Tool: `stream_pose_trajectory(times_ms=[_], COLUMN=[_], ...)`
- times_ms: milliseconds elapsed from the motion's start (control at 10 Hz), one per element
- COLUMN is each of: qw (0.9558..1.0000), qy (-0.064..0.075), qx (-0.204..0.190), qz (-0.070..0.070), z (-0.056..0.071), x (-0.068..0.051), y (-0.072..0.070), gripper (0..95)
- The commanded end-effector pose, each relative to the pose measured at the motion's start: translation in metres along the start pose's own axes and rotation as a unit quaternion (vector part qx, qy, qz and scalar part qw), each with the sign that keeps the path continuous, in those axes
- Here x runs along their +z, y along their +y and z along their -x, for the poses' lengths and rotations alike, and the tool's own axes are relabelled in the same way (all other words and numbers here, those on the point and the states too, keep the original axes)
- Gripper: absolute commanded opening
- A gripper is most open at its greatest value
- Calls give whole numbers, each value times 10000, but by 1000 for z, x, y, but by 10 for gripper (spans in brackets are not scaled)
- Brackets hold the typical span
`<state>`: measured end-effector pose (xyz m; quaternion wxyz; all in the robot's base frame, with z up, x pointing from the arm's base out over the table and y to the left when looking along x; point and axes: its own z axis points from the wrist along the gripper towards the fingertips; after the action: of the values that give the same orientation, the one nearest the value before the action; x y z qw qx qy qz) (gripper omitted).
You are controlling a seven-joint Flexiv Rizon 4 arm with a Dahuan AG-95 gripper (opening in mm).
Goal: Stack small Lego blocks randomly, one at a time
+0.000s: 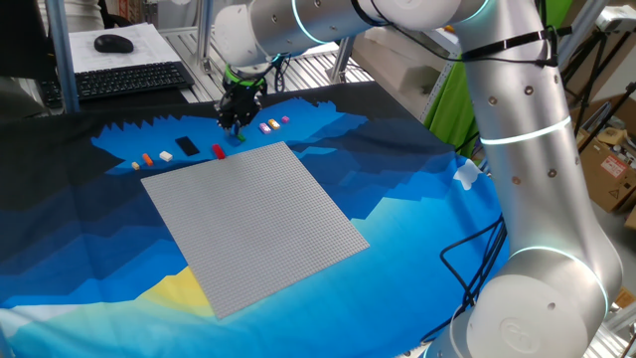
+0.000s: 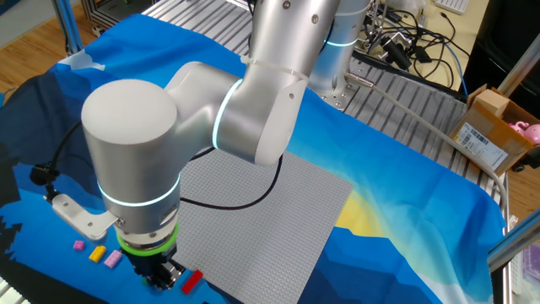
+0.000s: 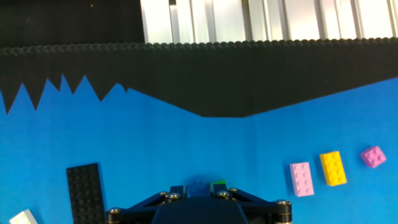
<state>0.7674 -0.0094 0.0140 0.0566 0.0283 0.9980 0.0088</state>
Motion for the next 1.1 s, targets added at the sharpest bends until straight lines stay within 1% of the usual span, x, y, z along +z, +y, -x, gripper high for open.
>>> stream_pose_trajectory(times_ms=[100,300,500,600,700,900,1000,1100], qw=[10000,10000,9999,9999,9999,9999,9999,9998], qy=[-16,-96,-119,-108,-90,-89,-57,34], qx=[1,-14,-25,-51,-85,-84,-88,-75], qz=[-5,-10,-17,-20,-13,-43,-58,-154], z=[-2,-2,-2,-2,-3,-4,-4,-7], x=[0,6,9,9,9,7,7,3], y=[-1,-1,-2,-2,-1,-1,0,2], gripper=[190,190,190,190,0,0,0,0])
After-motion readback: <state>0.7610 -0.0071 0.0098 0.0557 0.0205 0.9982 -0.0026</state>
